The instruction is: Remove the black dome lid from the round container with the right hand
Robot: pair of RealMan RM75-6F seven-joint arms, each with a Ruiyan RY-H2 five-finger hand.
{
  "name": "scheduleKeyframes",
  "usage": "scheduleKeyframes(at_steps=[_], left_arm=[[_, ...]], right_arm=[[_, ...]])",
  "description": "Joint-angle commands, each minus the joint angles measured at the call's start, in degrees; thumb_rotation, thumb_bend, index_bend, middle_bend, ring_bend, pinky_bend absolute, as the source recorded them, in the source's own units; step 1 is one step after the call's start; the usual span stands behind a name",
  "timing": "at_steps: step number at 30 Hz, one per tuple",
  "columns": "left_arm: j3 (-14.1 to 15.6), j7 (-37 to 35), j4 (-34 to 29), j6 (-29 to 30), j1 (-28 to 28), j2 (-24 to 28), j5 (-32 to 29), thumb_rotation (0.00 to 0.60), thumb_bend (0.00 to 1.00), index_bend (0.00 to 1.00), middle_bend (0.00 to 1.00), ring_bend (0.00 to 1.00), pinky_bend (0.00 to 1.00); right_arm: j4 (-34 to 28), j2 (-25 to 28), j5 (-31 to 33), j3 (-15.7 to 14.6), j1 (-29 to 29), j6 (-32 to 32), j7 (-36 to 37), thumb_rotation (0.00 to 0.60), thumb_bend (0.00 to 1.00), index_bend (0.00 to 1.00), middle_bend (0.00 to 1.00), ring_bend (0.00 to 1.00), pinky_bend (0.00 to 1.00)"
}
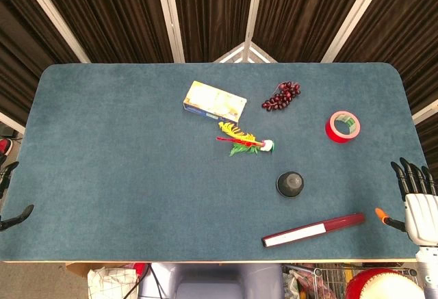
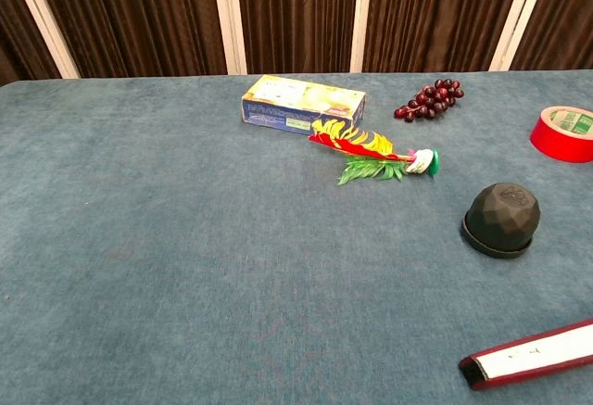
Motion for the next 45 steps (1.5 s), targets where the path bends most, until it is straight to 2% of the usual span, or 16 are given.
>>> scheduleKeyframes(at_steps=[1,13,26,32,45], left_arm=[[0.04,0.11,0.00,-0.11,-0.04,-0.04,0.01,0.600,0.31,0.13,0.00,0.00,0.09],[0.11,0.32,-0.15,0.09,-0.03,-0.18,0.39,0.600,0.31,0.13,0.00,0.00,0.09],[0.47,-0.22,-0.37,0.86,0.51,0.08,1.04,0.600,0.31,0.13,0.00,0.00,0.09],[0.35,0.55,-0.28,0.18,0.19,-0.20,0.51,0.600,0.31,0.13,0.00,0.00,0.09],[0.17,1.71,-0.23,-0.02,0.06,-0.66,-0.04,0.600,0.31,0.13,0.00,0.00,0.09]], right_arm=[[0.22,-0.03,0.06,-0.11,-0.25,0.27,0.22,0.600,0.17,0.02,0.04,0.07,0.00],[-2.42,1.30,-0.56,-1.14,-0.29,-0.98,3.50,0.600,0.17,0.02,0.04,0.07,0.00],[-4.97,0.80,-2.48,-3.09,3.09,-8.10,9.50,0.600,0.17,0.02,0.04,0.07,0.00],[-3.65,-3.13,-0.71,-0.99,6.45,-11.56,9.72,0.600,0.14,0.02,0.04,0.00,0.00],[1.01,-9.60,5.40,0.40,13.31,-23.10,5.99,0.600,0.14,0.02,0.04,0.00,0.00]])
